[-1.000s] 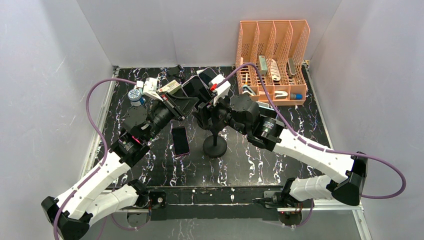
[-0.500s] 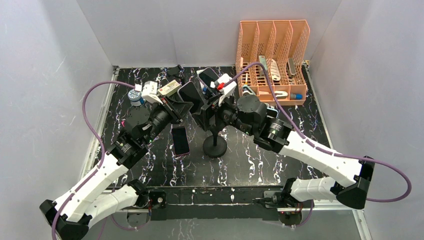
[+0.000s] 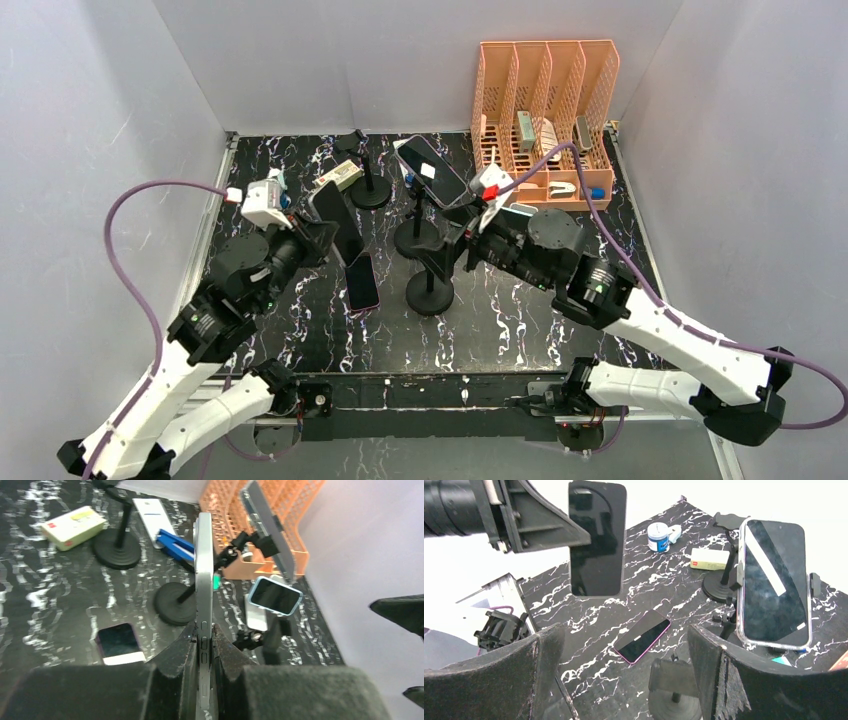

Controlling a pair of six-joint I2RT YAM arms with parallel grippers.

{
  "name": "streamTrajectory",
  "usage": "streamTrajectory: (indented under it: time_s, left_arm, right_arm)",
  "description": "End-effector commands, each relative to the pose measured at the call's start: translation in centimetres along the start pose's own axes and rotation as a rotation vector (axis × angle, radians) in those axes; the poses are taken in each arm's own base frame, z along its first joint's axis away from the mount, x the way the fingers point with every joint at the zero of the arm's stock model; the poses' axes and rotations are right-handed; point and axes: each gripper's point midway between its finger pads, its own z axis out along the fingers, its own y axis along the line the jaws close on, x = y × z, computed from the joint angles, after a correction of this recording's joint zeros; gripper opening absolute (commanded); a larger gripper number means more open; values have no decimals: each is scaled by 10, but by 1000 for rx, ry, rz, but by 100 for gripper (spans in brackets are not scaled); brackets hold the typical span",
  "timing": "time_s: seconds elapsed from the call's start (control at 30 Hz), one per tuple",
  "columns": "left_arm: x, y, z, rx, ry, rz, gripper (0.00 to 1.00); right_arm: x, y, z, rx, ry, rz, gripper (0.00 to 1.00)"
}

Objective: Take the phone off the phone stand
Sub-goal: Place the phone at the center of the board.

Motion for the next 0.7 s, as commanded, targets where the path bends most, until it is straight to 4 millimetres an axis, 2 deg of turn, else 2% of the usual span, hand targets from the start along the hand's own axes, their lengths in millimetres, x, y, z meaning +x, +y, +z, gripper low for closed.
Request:
streamTrajectory:
  time_s: [0.0,0.13,0.3,0.67]
  left_arm:
    - [-4,38,-20,-179,29,113,0]
    - [25,61,-18,-300,168,174,0]
    - [57,73,-9,-357,311,227,0]
    - [98,100,-3,-445,498,303,0]
  right_arm:
    - [8,-2,-16,7,-4,-3,99]
    - [19,-7,-24,26,6,1,99]
    - [27,-13,-31,58,23,15,99]
    - [41,-16,-54,67,28,43,99]
